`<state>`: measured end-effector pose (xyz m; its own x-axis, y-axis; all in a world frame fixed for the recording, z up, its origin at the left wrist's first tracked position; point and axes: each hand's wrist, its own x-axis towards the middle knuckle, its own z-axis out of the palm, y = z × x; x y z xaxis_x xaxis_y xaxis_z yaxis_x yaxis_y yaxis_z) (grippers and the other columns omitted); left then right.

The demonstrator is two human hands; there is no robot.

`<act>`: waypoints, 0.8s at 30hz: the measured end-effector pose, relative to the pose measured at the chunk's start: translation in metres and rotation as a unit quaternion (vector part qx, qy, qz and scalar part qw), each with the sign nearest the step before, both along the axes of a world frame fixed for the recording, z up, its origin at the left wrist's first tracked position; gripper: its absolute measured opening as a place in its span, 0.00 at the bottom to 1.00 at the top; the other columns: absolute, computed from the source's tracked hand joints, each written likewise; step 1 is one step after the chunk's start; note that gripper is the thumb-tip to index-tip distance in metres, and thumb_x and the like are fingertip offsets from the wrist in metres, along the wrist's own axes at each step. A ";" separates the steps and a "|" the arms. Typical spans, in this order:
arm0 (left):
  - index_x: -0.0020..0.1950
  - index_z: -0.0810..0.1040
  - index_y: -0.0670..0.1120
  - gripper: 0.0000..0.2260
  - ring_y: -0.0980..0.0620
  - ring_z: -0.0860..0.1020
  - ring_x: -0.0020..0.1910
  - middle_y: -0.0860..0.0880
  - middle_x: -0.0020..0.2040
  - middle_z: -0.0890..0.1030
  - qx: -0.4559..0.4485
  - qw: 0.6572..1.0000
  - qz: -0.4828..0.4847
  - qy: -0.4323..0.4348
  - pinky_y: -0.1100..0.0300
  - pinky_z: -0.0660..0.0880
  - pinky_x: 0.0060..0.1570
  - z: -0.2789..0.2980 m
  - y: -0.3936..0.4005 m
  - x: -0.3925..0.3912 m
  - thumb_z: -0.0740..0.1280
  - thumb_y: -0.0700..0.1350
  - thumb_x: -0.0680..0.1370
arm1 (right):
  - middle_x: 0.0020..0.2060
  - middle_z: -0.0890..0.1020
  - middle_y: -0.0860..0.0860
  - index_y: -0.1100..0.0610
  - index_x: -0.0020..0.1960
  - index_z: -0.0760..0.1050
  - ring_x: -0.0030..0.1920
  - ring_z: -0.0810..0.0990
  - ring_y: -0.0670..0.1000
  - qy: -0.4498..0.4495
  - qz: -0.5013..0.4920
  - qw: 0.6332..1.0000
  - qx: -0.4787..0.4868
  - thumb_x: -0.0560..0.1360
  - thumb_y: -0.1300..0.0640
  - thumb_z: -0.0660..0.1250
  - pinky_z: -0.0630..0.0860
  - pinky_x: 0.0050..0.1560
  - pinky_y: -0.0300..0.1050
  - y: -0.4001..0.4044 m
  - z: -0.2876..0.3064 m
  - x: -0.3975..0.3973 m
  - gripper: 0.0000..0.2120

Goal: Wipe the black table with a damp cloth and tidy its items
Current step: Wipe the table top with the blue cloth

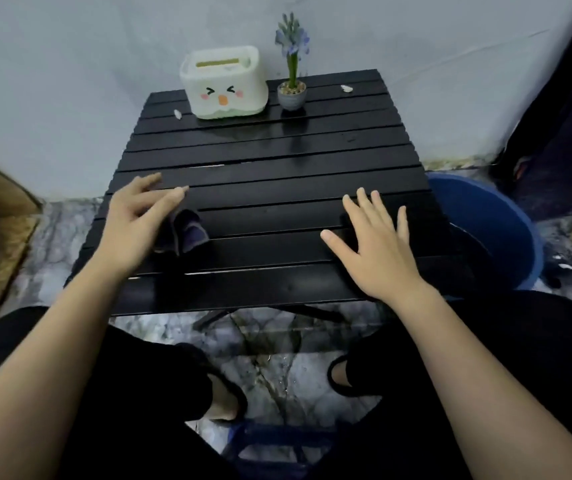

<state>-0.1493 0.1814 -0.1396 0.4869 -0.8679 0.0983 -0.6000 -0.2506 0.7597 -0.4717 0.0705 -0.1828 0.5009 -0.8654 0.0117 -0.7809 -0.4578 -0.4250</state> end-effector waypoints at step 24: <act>0.62 0.73 0.38 0.16 0.38 0.76 0.57 0.38 0.57 0.79 0.090 0.918 -0.145 -0.359 0.49 0.67 0.57 -0.042 -0.280 -0.149 0.52 0.46 0.84 | 0.80 0.58 0.57 0.56 0.80 0.60 0.81 0.52 0.58 0.074 -0.004 0.996 -0.058 0.81 0.33 0.48 0.54 0.76 0.69 0.000 -0.016 0.008 0.36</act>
